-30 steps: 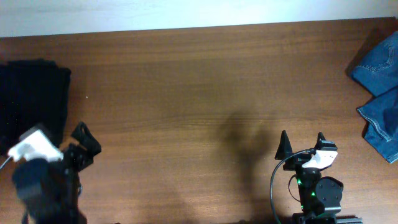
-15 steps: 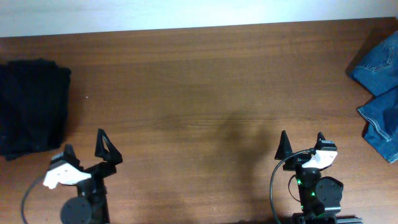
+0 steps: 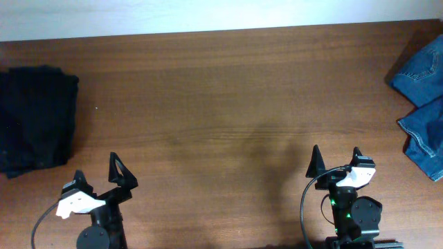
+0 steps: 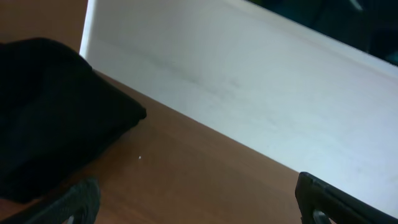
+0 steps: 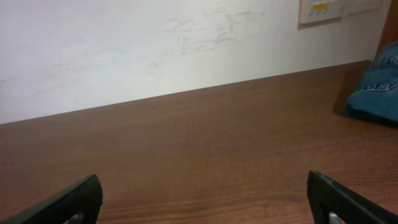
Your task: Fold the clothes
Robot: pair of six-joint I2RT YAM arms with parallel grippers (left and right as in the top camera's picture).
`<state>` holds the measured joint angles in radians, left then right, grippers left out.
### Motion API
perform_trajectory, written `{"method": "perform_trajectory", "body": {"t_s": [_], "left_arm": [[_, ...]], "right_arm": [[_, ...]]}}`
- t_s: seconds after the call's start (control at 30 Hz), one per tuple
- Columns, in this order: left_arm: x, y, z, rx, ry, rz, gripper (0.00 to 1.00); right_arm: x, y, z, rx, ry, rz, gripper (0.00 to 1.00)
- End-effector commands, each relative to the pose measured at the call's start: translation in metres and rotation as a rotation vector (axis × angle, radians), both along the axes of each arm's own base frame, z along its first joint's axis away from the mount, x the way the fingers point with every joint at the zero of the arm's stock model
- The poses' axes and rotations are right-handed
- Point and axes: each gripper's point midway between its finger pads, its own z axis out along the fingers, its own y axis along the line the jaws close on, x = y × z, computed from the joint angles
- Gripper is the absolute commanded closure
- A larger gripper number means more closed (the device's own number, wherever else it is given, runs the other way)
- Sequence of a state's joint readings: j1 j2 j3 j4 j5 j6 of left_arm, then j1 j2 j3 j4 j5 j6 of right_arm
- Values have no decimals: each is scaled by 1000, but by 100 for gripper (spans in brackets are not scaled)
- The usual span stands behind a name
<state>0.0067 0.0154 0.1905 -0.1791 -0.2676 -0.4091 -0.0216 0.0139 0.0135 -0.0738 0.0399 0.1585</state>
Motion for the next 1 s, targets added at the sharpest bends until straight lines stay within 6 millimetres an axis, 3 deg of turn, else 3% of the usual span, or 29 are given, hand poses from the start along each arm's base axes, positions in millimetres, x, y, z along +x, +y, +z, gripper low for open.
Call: {"method": "perform_trajectory", "body": {"t_s": [0.0,0.47,0.97], "left_arm": [[0,2,-9,-5,23,12,0],[10,7,-55,-4,64,44,0],[12,6,-54,-1,49,37,0]], "right_arm": [[0,2,-3,8,3,6,1],[0,1,-3,8,3,5,1],[0,2,-3,8,3,6,1]]}}
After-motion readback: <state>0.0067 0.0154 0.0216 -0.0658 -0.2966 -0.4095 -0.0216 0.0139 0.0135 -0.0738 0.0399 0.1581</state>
